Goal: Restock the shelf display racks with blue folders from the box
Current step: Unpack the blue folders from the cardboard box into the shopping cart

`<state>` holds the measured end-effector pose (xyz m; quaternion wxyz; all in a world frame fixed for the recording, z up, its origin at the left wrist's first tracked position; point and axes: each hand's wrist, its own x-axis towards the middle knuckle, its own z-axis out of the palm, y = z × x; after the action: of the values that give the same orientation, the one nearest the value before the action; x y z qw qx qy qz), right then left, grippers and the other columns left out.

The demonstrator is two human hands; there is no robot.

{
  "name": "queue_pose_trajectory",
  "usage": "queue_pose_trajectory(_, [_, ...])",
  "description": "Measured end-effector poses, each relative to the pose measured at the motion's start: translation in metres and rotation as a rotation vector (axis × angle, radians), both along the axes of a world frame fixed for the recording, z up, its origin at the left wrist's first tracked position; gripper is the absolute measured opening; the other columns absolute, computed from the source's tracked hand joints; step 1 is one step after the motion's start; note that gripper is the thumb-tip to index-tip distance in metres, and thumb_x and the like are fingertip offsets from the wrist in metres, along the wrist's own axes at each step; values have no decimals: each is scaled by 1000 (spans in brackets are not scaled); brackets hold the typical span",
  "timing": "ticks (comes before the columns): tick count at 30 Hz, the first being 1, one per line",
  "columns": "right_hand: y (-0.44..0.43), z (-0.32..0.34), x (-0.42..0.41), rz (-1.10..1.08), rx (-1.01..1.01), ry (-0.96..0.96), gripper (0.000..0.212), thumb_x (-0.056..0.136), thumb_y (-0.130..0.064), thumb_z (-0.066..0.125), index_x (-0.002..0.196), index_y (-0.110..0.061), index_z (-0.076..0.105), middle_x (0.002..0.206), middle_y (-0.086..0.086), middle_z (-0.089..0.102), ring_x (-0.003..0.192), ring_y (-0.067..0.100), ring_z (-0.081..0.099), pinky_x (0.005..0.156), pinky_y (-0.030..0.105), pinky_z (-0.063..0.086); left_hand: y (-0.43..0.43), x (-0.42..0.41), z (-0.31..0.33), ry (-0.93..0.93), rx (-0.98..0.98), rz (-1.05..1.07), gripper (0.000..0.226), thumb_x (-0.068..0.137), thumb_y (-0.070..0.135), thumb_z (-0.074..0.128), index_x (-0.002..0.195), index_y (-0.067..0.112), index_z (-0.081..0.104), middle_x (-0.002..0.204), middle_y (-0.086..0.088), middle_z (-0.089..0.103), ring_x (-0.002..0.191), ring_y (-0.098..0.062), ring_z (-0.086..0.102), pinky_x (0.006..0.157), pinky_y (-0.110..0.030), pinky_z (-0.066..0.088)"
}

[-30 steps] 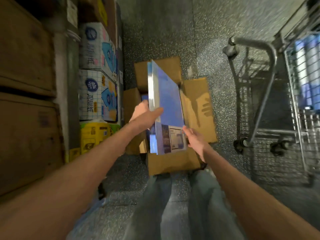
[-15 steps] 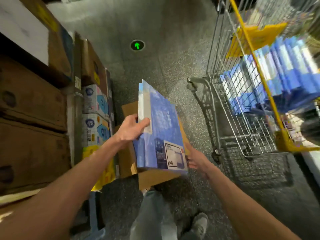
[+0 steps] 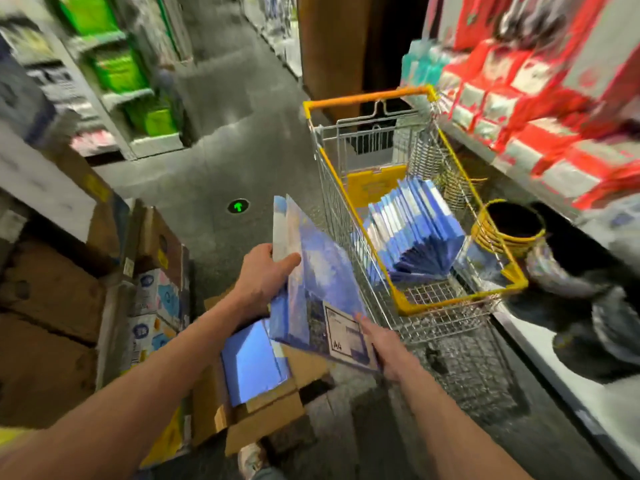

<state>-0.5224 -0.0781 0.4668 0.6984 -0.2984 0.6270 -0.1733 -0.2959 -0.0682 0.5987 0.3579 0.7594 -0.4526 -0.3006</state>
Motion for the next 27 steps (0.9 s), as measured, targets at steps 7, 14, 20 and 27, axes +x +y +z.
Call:
queue_pose_trajectory(7, [-24,70,-87,-3,-193,112,27,98,-25,62,96,2,62,55,5,62,51,13,61,37,15,43,-46,-91,44,-97,-87,-68,21,89,26,67,92,5,68,89,-9,68,84,-26,63,66,-28,38])
queue_pose_trajectory(14, [-63,77,-148,-36,-294,198,37,93,-29,68,122,-7,63,109,9,62,84,17,55,70,29,45,-108,-146,54,-110,-140,-103,22,93,21,64,101,1,64,90,-8,63,85,-25,59,66,-28,39])
queue_pose_trajectory(20, [-112,63,-178,-60,-329,240,18,94,-19,62,94,-3,70,85,12,63,69,18,53,57,25,42,-189,-166,39,-80,-182,-88,29,93,22,66,104,-4,68,101,-21,69,98,-36,66,71,-31,39])
queue_pose_trajectory(27, [-209,54,-193,-107,-279,304,22,97,-13,53,76,-10,54,68,6,44,54,17,42,46,24,30,-313,-188,19,95,-148,-146,36,86,33,64,103,1,69,95,-11,70,89,-25,64,69,-26,39])
